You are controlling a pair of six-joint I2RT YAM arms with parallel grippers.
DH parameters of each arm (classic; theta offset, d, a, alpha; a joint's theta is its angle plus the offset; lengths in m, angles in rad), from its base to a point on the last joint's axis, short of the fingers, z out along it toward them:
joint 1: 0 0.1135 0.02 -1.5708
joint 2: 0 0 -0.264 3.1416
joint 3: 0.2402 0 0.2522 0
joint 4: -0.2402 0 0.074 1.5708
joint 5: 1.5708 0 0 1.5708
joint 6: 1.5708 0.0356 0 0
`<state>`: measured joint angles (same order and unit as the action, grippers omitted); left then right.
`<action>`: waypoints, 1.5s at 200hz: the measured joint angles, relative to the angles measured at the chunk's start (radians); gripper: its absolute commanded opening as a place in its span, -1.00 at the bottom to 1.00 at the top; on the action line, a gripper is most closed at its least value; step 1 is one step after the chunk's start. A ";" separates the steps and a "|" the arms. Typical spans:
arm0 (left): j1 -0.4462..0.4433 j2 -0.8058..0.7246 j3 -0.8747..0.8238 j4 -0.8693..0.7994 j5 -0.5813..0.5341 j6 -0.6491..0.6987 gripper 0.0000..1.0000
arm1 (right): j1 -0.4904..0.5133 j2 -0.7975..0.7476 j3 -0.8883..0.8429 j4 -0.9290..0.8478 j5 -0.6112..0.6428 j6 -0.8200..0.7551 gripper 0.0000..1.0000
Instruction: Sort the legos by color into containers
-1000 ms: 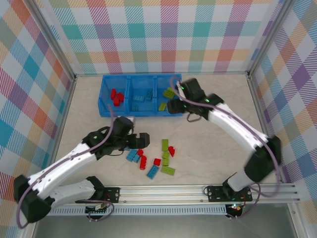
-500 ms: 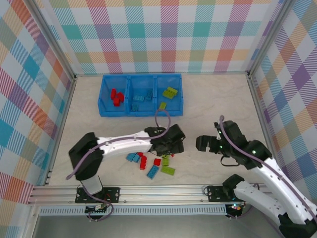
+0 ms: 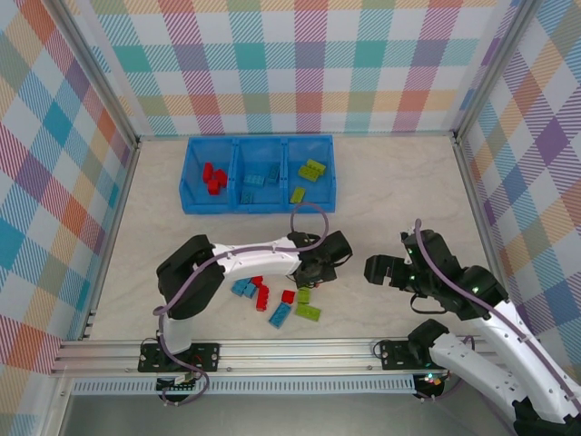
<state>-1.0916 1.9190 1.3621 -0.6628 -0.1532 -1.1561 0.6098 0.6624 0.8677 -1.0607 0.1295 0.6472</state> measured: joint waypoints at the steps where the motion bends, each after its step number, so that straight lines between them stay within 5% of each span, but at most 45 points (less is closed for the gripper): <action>1: 0.000 0.000 0.001 0.000 -0.001 0.002 0.03 | 0.000 0.000 0.000 0.000 0.000 0.000 0.99; 103: 0.000 0.078 0.081 -0.039 -0.043 0.053 -0.62 | 0.000 0.001 0.000 -0.011 -0.076 0.010 0.99; 174: 0.053 -0.032 0.092 -0.037 -0.050 0.164 -0.72 | 0.000 -0.014 -0.079 0.098 -0.285 0.074 0.99; 198: 0.163 -0.167 0.096 -0.026 -0.087 0.236 -0.72 | 0.000 -0.038 -0.117 0.211 -0.335 0.108 0.99; 233: 0.457 -0.292 0.103 0.018 -0.150 0.367 -0.73 | 0.000 -0.024 -0.149 0.350 -0.360 0.159 0.99; 263: 0.701 -0.270 0.111 0.056 -0.145 0.441 -0.71 | 0.000 0.013 -0.153 0.399 -0.359 0.180 0.99; 300: 0.894 -0.155 0.142 0.075 -0.121 0.460 -0.53 | 0.000 0.055 -0.153 0.417 -0.359 0.187 0.99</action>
<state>-0.1978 1.7638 1.5043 -0.5880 -0.2745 -0.6960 0.6098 0.7174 0.7151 -0.6441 -0.2291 0.8337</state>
